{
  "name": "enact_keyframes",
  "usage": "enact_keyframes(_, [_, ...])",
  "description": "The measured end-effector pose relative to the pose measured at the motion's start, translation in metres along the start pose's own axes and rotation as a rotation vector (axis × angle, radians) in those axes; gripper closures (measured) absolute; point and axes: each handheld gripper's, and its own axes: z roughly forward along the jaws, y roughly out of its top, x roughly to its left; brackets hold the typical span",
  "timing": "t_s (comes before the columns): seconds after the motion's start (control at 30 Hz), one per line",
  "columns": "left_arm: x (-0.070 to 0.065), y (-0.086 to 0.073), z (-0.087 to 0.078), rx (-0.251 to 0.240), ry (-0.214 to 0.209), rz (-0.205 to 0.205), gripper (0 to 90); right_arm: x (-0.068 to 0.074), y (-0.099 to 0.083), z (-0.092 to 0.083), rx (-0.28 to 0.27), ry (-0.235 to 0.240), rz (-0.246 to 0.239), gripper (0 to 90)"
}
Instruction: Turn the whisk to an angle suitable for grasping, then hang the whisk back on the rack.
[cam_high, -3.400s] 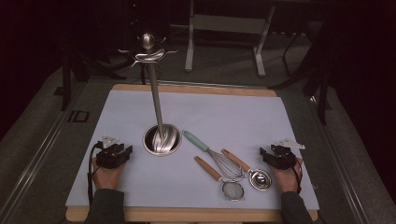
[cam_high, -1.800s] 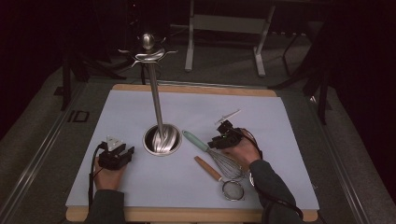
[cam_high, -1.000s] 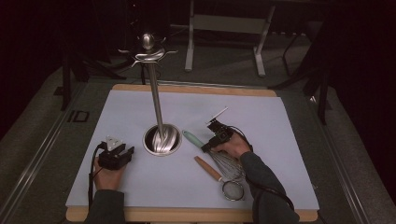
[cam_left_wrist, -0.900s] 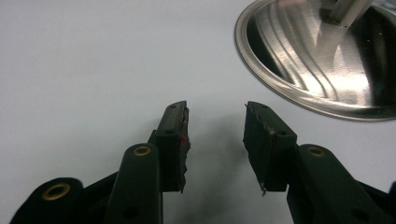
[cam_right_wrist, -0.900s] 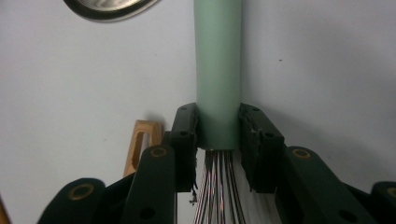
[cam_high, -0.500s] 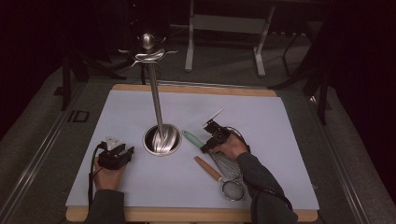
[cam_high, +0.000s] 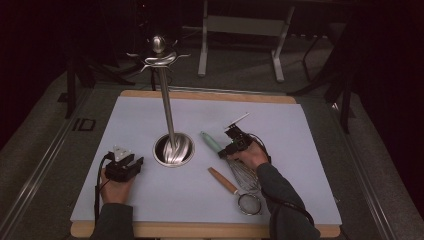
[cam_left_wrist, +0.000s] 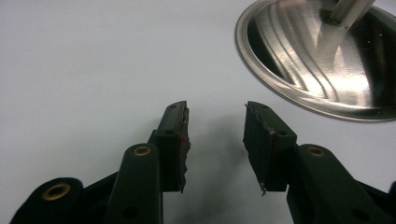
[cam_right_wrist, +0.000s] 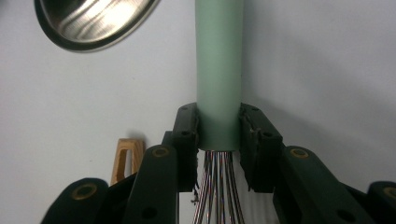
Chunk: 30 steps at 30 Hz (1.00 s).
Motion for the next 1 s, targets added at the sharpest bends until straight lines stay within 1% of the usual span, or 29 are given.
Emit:
enact_keyframes(0.1, [0.000,0.000,0.000,0.000,0.001,0.000,60.3,0.001,-0.001,-0.004,-0.025,0.004,0.003,69.3])
enact_keyframes(0.23, [0.000,0.000,0.000,-0.001,0.001,0.002,60.2,0.001,-0.001,-0.006,-0.042,0.002,0.002,69.3])
enact_keyframes(0.3, [0.000,0.000,0.000,-0.001,-0.001,0.003,60.3,0.001,0.000,-0.009,-0.065,0.005,0.012,69.3])
enact_keyframes(0.47, [0.000,0.000,0.000,-0.001,0.000,0.002,60.3,0.001,0.000,-0.012,-0.088,0.001,0.014,69.3])
enact_keyframes(0.53, [0.000,0.000,0.000,-0.002,0.000,0.005,60.3,0.001,0.000,-0.014,-0.101,0.007,0.013,69.3])
enact_keyframes(0.6, [-0.001,0.000,0.000,-0.003,0.001,0.005,60.3,0.002,0.000,-0.017,-0.126,0.015,0.009,69.3])
enact_keyframes(0.63, [-0.001,0.000,0.000,-0.003,0.001,0.005,60.3,0.002,-0.001,-0.019,-0.142,0.026,0.007,69.2])
enact_keyframes(0.73, [-0.001,0.000,0.000,-0.004,0.001,0.006,60.3,0.000,-0.002,-0.024,-0.194,0.060,-0.023,69.3])
enact_keyframes(0.77, [-0.001,0.000,0.000,-0.004,0.001,0.007,60.3,-0.001,-0.002,-0.025,-0.221,0.083,-0.042,69.3])
enact_keyframes(0.83, [-0.001,0.000,0.000,-0.007,0.001,0.010,60.3,-0.003,-0.004,-0.028,-0.261,0.121,-0.057,69.3])
enact_keyframes(0.87, [-0.001,0.000,0.000,-0.007,0.002,0.012,60.3,-0.003,-0.004,-0.028,-0.261,0.121,-0.057,69.3])
enact_keyframes(0.97, [-0.001,0.000,0.000,-0.008,0.002,0.012,60.3,-0.003,-0.005,-0.032,-0.299,0.134,-0.071,69.3])
enact_keyframes(1.0, [-0.001,0.000,0.000,-0.007,0.002,0.011,60.3,-0.003,-0.005,-0.032,-0.299,0.134,-0.071,69.3])
